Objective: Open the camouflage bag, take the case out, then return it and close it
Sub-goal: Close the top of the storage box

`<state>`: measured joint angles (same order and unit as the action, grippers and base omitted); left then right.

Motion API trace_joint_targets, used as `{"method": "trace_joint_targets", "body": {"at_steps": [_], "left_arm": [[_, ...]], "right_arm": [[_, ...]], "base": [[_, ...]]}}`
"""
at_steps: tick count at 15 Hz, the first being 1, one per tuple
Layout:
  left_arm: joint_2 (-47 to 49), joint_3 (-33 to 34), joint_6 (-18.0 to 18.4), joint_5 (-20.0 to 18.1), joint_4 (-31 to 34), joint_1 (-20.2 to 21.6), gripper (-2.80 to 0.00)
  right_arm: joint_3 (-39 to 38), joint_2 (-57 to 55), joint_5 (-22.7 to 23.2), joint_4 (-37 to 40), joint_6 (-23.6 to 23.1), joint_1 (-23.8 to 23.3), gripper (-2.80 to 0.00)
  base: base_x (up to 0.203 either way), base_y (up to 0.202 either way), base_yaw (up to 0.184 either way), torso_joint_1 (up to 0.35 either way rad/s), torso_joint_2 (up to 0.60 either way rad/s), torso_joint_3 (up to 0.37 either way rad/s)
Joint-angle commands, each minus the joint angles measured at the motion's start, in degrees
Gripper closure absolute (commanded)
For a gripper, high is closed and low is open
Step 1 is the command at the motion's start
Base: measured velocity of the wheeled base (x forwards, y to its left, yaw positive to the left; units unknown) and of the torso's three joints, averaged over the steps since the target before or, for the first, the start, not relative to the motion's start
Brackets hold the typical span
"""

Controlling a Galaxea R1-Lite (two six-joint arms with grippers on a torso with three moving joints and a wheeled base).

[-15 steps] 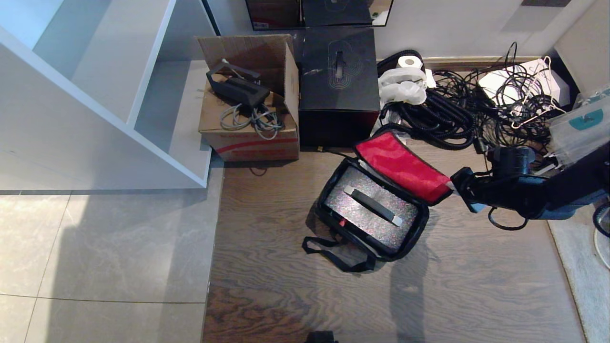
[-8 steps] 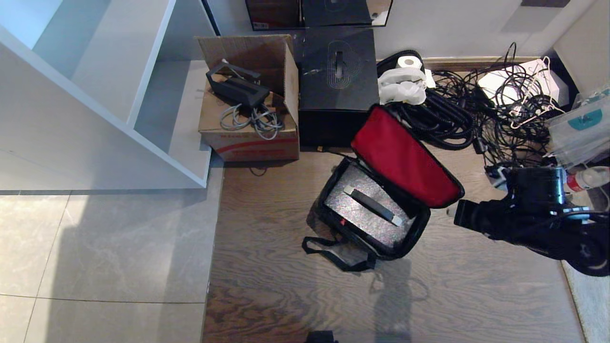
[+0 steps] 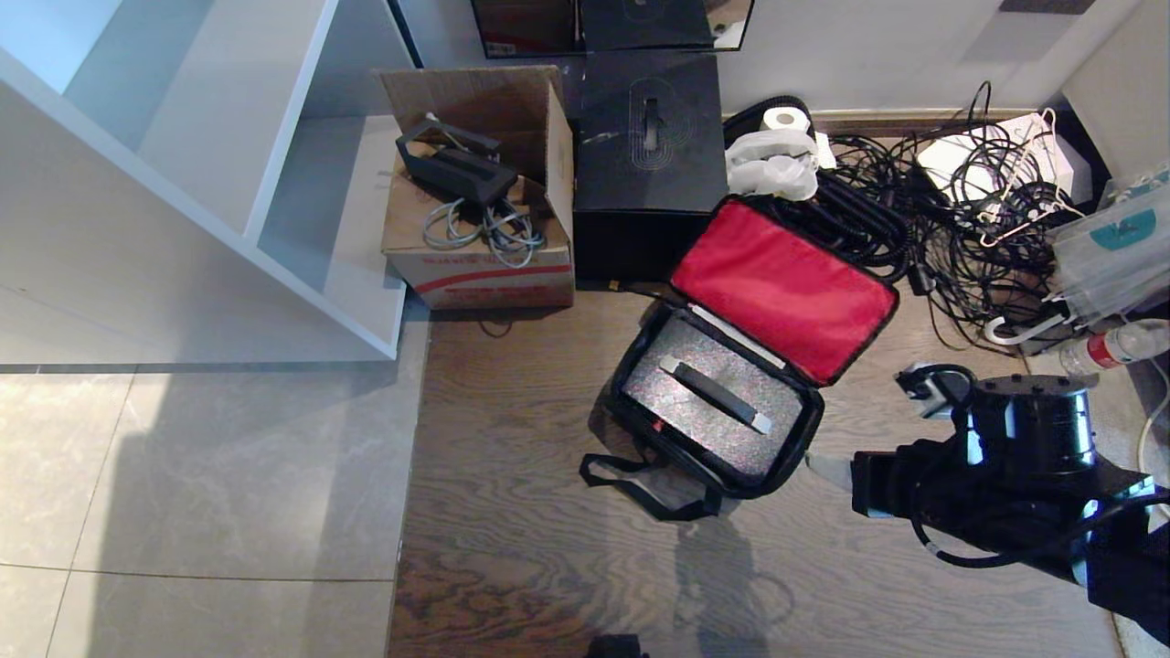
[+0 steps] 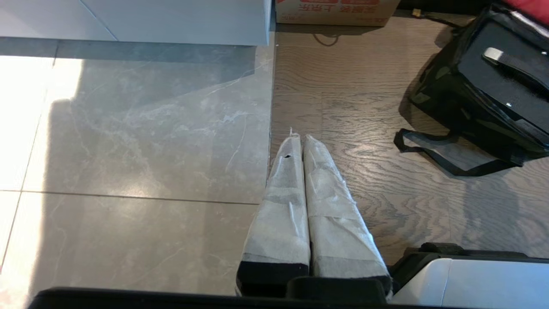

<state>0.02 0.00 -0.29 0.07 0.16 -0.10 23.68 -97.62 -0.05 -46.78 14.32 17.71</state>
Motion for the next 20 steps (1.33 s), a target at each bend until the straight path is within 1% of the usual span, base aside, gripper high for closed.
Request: {"method": "trace_joint_targets", "body": {"at_steps": [1, 2, 3, 4, 8, 10, 11, 13, 14, 16, 17, 20], "left_arm": [[-0.02, 0.0, -0.06, 0.01, 0.02, 0.01, 0.0], [-0.02, 0.0, -0.06, 0.01, 0.02, 0.01, 0.0], [-0.02, 0.0, -0.04, 0.01, 0.02, 0.01, 0.0], [-0.02, 0.0, 0.03, 0.01, 0.02, 0.01, 0.0], [-0.02, 0.0, 0.03, 0.01, 0.02, 0.01, 0.0], [-0.02, -0.09, -0.06, 0.01, 0.02, 0.01, 0.0], [-0.02, 0.0, 0.03, 0.01, 0.02, 0.01, 0.0], [-0.02, -0.01, -0.04, 0.01, 0.02, 0.01, 0.0], [-0.02, -0.08, -0.04, 0.01, 0.02, 0.01, 0.0], [-0.02, 0.0, 0.03, 0.01, 0.02, 0.01, 0.0], [-0.02, 0.0, 0.02, 0.01, 0.02, 0.01, 0.0], [-0.02, -0.09, 0.03, 0.01, 0.02, 0.01, 0.0]], "right_arm": [[0.69, 4.39, -5.15, -0.44, 2.32, -1.78, -2.8], [0.95, 5.26, -7.9, -0.12, 2.76, -4.56, -2.8], [0.79, 5.66, -9.49, 1.07, 4.62, -7.53, -2.8], [1.36, 5.16, -9.95, 3.1, 8.81, -9.11, -2.8], [10.48, -3.77, -10.15, 9.29, 23.46, -15.97, -2.8], [18.31, -12.51, -9.88, 12.94, 30.34, -18.22, -2.8], [21.99, -16.03, -9.74, 14.49, 32.85, -18.7, -2.8], [31.68, -26.44, -9.26, 17.71, 38.87, -19.27, -2.8], [37.03, -31.02, -8.32, 18.98, 41.96, -19.43, -2.8], [49.23, -39.6, -3.82, 20.91, 48.57, -19.65, -2.8], [54.08, -42.91, -1.68, 21.41, 51.03, -19.69, -2.8], [67.8, -53.05, 3.04, 21.54, 55.0, -19.67, -2.8]], "base": [[0.0, 0.0, 0.0, 0.0, 0.0, 0.0], [0.0, 0.0, 0.0, 0.0, 0.0, 0.0], [0.0, 0.0, 0.0, 0.0, 0.0, 0.0], [0.0, 0.0, 0.0, 0.0, 0.0, 0.0], [0.0, 0.0, 0.0, 0.0, 0.0, 0.0], [0.0, 0.0, 0.0, 0.0, 0.0, 0.0], [0.0, 0.0, 0.0, 0.0, 0.0, 0.0], [0.0, 0.0, 0.0, 0.0, 0.0, 0.0], [0.0, 0.0, 0.0, 0.0, 0.0, 0.0], [0.0, 0.0, 0.0, 0.0, 0.0, 0.0], [0.0, 0.0, 0.0, 0.0, 0.0, 0.0], [0.0, 0.0, 0.0, 0.0, 0.0, 0.0]]}}
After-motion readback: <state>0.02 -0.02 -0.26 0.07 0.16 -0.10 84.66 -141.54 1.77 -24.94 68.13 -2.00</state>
